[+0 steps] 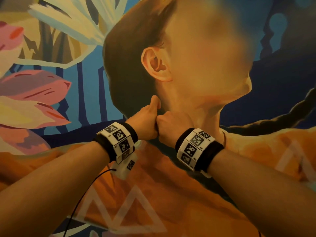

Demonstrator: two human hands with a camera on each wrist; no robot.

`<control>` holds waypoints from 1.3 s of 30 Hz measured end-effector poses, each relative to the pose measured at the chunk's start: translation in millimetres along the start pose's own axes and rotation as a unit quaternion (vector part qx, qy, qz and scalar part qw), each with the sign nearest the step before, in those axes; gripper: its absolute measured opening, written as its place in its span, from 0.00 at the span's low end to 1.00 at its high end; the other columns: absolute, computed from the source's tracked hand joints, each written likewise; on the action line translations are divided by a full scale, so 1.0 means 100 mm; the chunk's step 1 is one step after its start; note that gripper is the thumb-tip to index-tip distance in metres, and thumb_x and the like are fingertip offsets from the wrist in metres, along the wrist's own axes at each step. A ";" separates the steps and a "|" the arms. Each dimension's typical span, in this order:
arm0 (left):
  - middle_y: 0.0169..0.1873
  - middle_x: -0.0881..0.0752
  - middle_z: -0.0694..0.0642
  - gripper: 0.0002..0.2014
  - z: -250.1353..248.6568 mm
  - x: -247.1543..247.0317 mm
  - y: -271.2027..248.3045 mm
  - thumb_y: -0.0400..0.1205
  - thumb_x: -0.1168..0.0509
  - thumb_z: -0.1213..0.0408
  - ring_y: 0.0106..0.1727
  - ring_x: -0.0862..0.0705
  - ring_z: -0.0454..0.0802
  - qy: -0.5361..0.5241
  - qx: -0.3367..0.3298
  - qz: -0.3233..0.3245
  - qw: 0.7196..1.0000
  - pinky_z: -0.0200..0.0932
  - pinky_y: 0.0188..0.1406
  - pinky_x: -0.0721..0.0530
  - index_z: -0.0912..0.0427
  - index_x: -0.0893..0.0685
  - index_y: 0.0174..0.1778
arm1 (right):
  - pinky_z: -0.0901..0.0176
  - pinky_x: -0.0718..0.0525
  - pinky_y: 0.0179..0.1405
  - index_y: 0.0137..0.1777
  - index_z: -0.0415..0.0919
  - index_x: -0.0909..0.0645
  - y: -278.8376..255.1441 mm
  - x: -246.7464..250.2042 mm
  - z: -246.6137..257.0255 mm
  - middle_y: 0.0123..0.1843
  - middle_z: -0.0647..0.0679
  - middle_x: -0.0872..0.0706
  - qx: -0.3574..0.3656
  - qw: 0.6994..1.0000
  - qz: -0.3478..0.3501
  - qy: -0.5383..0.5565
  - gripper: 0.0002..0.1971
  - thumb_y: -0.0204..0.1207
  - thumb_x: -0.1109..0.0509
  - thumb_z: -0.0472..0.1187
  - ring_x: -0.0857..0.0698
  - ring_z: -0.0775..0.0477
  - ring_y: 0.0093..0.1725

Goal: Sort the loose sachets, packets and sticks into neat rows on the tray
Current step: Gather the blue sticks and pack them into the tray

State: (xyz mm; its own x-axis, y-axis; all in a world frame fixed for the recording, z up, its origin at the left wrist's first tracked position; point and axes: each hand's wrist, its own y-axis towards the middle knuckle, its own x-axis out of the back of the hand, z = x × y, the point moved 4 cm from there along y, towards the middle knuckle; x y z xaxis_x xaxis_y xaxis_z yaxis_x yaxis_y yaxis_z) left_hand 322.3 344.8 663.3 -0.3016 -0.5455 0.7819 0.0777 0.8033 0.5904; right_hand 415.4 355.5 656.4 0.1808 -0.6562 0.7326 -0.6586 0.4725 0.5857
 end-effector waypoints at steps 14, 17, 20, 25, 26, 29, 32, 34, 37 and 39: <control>0.44 0.19 0.47 0.26 0.00 -0.04 -0.06 0.76 0.24 0.65 0.42 0.18 0.42 0.022 -0.065 0.076 0.995 0.36 0.37 0.19 0.50 0.33 0.61 | 0.52 0.28 0.36 0.32 0.48 0.35 -0.05 -0.19 -0.09 0.30 0.52 0.30 -0.030 0.999 0.032 0.007 0.16 0.84 0.43 0.44 0.24 0.47 0.35; 0.49 0.18 0.45 0.25 0.02 -0.01 -0.10 0.76 0.23 0.63 0.45 0.17 0.41 0.010 -0.064 0.079 0.995 0.35 0.40 0.17 0.48 0.29 0.64 | 0.52 0.27 0.37 0.33 0.49 0.35 -0.05 -0.20 -0.09 0.30 0.52 0.30 -0.028 0.999 0.034 0.013 0.15 0.83 0.43 0.45 0.24 0.46 0.36; 0.48 0.16 0.48 0.23 0.07 0.04 -0.13 0.74 0.21 0.58 0.40 0.14 0.41 -0.015 -0.061 0.082 0.995 0.37 0.34 0.13 0.48 0.25 0.60 | 0.52 0.27 0.37 0.34 0.48 0.35 -0.05 -0.23 -0.11 0.32 0.51 0.29 -0.033 0.998 0.043 0.017 0.15 0.84 0.44 0.46 0.24 0.45 0.36; 0.40 0.10 0.49 0.13 0.25 0.14 -0.19 0.74 0.23 0.55 0.35 0.10 0.50 -0.136 -0.015 0.066 0.988 0.52 0.41 0.08 0.49 0.14 0.52 | 0.53 0.28 0.37 0.43 0.49 0.28 -0.11 -0.24 -0.24 0.35 0.50 0.28 -0.053 0.998 0.028 0.034 0.09 0.83 0.46 0.47 0.25 0.44 0.38; 0.39 0.09 0.47 0.12 0.27 0.13 -0.22 0.74 0.24 0.55 0.35 0.10 0.50 -0.160 -0.011 0.056 0.985 0.52 0.40 0.08 0.49 0.13 0.52 | 0.52 0.28 0.37 0.42 0.49 0.29 -0.11 -0.23 -0.25 0.36 0.50 0.26 -0.052 0.998 0.022 0.034 0.09 0.83 0.46 0.47 0.25 0.44 0.37; 0.42 0.07 0.47 0.12 0.28 0.07 -0.27 0.76 0.25 0.61 0.43 0.08 0.49 -0.249 0.003 0.032 0.968 0.46 0.40 0.08 0.48 0.11 0.55 | 0.53 0.27 0.37 0.40 0.49 0.30 -0.12 -0.20 -0.27 0.34 0.49 0.27 -0.053 0.998 0.018 0.037 0.10 0.82 0.45 0.48 0.25 0.44 0.37; 0.44 0.07 0.56 0.10 0.26 0.02 -0.29 0.77 0.26 0.71 0.45 0.08 0.50 -0.339 0.020 0.014 0.940 0.38 0.41 0.10 0.58 0.09 0.52 | 0.53 0.26 0.37 0.39 0.48 0.30 -0.11 -0.17 -0.26 0.31 0.51 0.31 -0.059 0.997 0.023 0.035 0.09 0.81 0.42 0.47 0.24 0.45 0.36; 0.42 0.07 0.57 0.07 0.23 0.01 -0.29 0.77 0.27 0.73 0.45 0.08 0.49 -0.353 0.016 0.006 0.935 0.35 0.43 0.12 0.62 0.09 0.50 | 0.53 0.25 0.37 0.38 0.48 0.31 -0.12 -0.16 -0.26 0.31 0.50 0.30 -0.062 0.997 0.029 0.036 0.10 0.81 0.41 0.46 0.24 0.46 0.36; 0.42 0.07 0.56 0.07 0.16 -0.02 -0.30 0.77 0.26 0.73 0.45 0.08 0.48 -0.365 0.011 0.002 0.931 0.34 0.44 0.13 0.64 0.09 0.50 | 0.53 0.21 0.38 0.38 0.47 0.29 -0.15 -0.12 -0.25 0.31 0.51 0.29 -0.058 0.997 0.032 0.044 0.12 0.81 0.40 0.51 0.22 0.46 0.37; 0.43 0.07 0.59 0.09 0.12 -0.06 -0.30 0.77 0.27 0.74 0.46 0.08 0.50 -0.382 0.011 0.005 0.924 0.35 0.44 0.12 0.67 0.09 0.52 | 0.52 0.20 0.39 0.40 0.47 0.29 -0.17 -0.11 -0.24 0.31 0.51 0.31 -0.052 0.997 0.030 0.048 0.12 0.81 0.40 0.53 0.23 0.45 0.38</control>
State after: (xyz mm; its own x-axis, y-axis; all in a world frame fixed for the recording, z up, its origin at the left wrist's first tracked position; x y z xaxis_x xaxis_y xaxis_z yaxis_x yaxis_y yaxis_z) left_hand 310.3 326.5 638.8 -0.8848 -0.2167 0.4125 0.0667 0.8172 0.5725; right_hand 442.0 368.4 646.9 0.2156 -0.5682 0.7942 -0.5917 0.5710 0.5691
